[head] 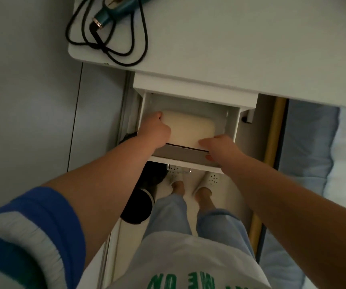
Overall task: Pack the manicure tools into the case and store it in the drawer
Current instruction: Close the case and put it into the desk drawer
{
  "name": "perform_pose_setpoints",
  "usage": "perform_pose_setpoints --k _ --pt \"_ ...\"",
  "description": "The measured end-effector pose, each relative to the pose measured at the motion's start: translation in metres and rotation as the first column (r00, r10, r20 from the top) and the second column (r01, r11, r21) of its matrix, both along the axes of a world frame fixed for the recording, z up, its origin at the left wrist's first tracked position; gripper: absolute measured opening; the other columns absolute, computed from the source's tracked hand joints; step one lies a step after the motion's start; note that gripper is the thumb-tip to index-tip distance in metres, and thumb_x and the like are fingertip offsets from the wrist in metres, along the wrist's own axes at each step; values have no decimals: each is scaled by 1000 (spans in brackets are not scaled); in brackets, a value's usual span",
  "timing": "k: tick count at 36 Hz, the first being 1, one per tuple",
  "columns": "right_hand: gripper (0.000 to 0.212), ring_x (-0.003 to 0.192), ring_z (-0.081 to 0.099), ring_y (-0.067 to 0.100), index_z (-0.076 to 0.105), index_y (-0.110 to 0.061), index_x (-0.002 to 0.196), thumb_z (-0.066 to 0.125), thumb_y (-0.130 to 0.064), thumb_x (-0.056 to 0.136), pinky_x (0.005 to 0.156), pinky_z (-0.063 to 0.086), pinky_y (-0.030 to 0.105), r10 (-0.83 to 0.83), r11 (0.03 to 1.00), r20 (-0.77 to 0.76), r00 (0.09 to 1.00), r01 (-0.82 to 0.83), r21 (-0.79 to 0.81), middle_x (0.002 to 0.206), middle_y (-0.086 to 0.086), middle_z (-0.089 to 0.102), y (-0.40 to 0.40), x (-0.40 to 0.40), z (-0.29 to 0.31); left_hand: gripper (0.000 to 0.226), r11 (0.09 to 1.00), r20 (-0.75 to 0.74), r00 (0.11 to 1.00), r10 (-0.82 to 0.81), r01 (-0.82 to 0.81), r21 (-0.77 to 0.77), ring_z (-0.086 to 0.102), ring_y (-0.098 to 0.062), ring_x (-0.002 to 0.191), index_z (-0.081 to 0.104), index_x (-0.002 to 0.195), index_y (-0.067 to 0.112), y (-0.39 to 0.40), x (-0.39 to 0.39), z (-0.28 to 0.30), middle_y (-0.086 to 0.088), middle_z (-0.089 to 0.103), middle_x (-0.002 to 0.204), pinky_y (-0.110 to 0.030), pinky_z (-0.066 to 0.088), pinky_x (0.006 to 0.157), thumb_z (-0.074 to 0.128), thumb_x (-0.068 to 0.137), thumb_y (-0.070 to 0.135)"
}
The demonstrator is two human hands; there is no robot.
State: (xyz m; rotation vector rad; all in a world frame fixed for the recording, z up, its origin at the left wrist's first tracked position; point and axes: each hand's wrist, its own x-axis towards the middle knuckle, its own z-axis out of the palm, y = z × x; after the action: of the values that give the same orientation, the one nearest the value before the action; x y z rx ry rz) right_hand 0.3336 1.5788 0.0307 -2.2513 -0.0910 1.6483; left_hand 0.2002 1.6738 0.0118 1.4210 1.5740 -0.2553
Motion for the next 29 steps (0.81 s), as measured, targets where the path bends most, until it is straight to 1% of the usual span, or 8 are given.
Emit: perform_pose_setpoints --k 4,11,17,19,21,24,27,29 --pt "56 108 54 31 49 1 123 67 -24 77 96 46 44 -11 999 -1 1000 11 -44 118 17 54 3 -3 -13 48 998 -26 998 -59 59 -13 50 -32 113 44 130 5 3 5 -10 -18 50 129 -35 43 92 43 82 2" --pt "57 92 52 26 48 0 122 67 -29 77 87 48 37 18 997 20 1000 -16 -69 100 11 48 1 -6 -25 50 994 -51 993 -103 102 -33 50 -29 111 39 133 12 -3 3 -19 -13 50 128 -26 38 79 43 83 6" --pt "46 90 51 26 51 -3 115 65 -29 80 90 48 39 62 994 20 998 -60 -93 96 10 50 1 -4 -23 46 992 11 999 -35 36 -119 50 -27 106 41 131 8 -4 -1 -17 -14 49 129 -26 37 73 44 86 12" --pt "31 85 49 24 55 -6 100 64 -28 81 83 46 37 95 992 33 995 -92 -92 87 9 49 2 -4 -19 41 989 34 999 -17 21 -143 50 -23 98 46 127 7 -4 -1 -14 -14 51 126 -24 38 65 45 86 12" --pt "19 77 47 21 55 -9 82 61 -26 83 74 44 33 153 986 40 987 -150 -74 78 5 47 2 -5 -10 42 984 52 999 11 -2 -177 48 -22 105 44 129 8 -4 -2 -8 -12 48 132 -28 43 76 46 87 13" --pt "35 88 51 18 56 -10 117 58 -25 85 74 39 24 208 977 125 970 -213 27 107 7 53 -5 -6 3 54 987 95 994 55 -40 -155 38 -23 128 31 139 12 -8 -6 11 -8 34 146 -28 32 100 48 89 17" --pt "37 79 53 7 54 -24 120 58 -28 84 60 39 19 109 971 279 954 -162 177 117 -1 54 -28 -9 23 42 986 193 968 163 -168 9 53 -9 105 48 129 18 -21 -21 36 2 52 128 -19 38 84 48 87 18" --pt "33 93 50 6 53 -28 116 59 -25 83 69 38 19 66 950 422 904 -186 252 118 -6 49 -48 -9 31 30 952 216 947 239 -272 141 52 3 80 59 115 22 -32 -37 49 8 59 105 -14 38 64 49 87 18"
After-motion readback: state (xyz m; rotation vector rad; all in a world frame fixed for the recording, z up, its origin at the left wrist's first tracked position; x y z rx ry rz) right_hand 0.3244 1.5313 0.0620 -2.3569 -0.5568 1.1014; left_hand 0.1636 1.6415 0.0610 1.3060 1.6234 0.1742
